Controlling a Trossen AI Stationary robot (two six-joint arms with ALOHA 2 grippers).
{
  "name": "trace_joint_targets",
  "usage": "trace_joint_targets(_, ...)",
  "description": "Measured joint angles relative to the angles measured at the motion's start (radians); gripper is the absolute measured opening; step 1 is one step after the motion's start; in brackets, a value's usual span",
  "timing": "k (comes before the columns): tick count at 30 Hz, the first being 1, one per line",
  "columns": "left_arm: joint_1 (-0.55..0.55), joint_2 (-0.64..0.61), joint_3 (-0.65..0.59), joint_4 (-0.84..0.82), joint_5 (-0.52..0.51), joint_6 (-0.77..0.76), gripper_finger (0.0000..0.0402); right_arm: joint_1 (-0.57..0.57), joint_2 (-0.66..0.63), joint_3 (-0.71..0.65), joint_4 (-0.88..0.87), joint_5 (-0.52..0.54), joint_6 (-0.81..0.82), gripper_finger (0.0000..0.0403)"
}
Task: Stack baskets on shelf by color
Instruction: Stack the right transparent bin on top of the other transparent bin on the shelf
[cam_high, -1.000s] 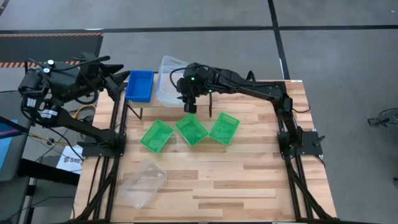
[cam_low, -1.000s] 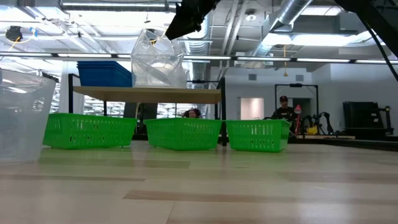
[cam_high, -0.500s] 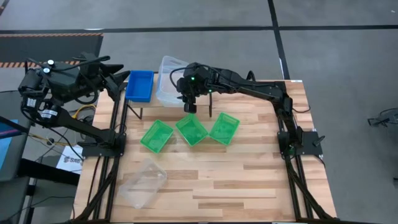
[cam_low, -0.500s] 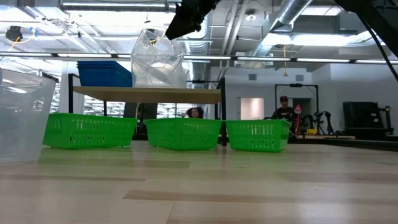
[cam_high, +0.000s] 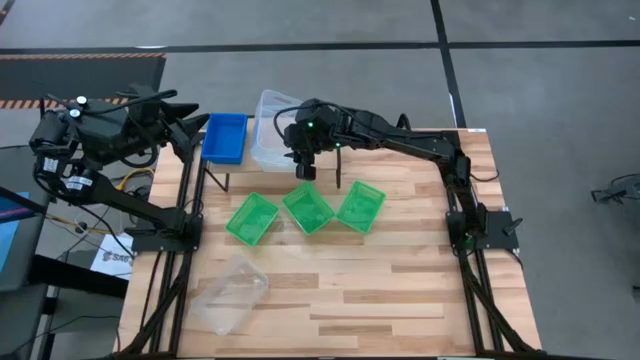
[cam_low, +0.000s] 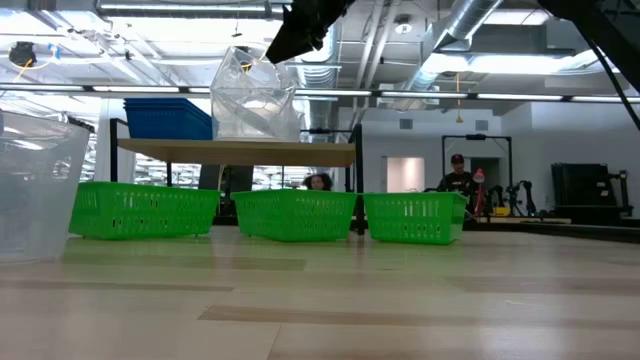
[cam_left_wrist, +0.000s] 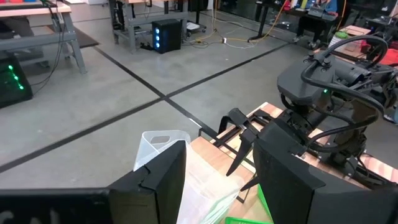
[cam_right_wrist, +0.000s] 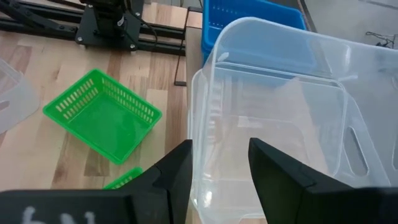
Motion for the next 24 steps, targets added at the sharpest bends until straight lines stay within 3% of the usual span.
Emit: trace_joint_targets(24, 0.000, 0.000, 0.000, 0.000, 0.001, 0.003, 0.0176, -0.006, 0.000, 0.000, -0.001, -0.003, 0.000, 0.0178)
